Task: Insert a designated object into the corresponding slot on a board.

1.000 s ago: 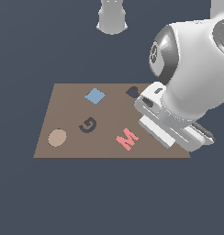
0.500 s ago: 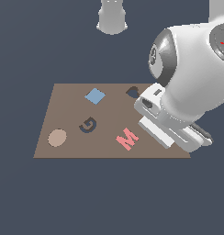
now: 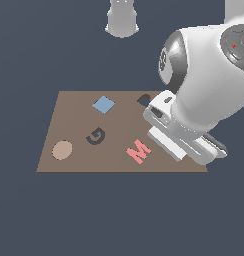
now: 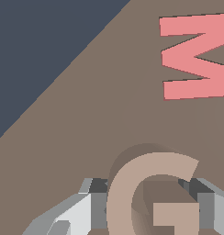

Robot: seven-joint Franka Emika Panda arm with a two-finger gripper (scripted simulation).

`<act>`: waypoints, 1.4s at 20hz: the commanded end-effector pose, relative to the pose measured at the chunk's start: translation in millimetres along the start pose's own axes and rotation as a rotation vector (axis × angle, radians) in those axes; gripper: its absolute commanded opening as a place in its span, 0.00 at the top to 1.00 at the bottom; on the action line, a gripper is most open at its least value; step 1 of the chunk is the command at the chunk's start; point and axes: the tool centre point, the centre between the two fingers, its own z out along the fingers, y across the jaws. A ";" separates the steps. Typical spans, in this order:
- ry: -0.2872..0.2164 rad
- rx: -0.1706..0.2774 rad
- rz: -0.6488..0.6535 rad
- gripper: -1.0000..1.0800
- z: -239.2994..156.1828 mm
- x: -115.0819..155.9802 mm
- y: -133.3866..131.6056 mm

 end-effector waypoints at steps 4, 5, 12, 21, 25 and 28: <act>0.001 0.000 0.001 1.00 -1.6 21.8 25.2; 0.001 0.000 0.001 1.00 -2.0 27.7 32.0; 0.001 0.000 -0.002 1.00 -5.5 79.0 91.6; 0.001 0.000 -0.005 1.00 -9.1 135.0 152.3; 0.001 0.000 -0.005 1.00 -9.8 147.1 164.1; 0.001 0.000 -0.005 1.00 -10.0 150.1 165.6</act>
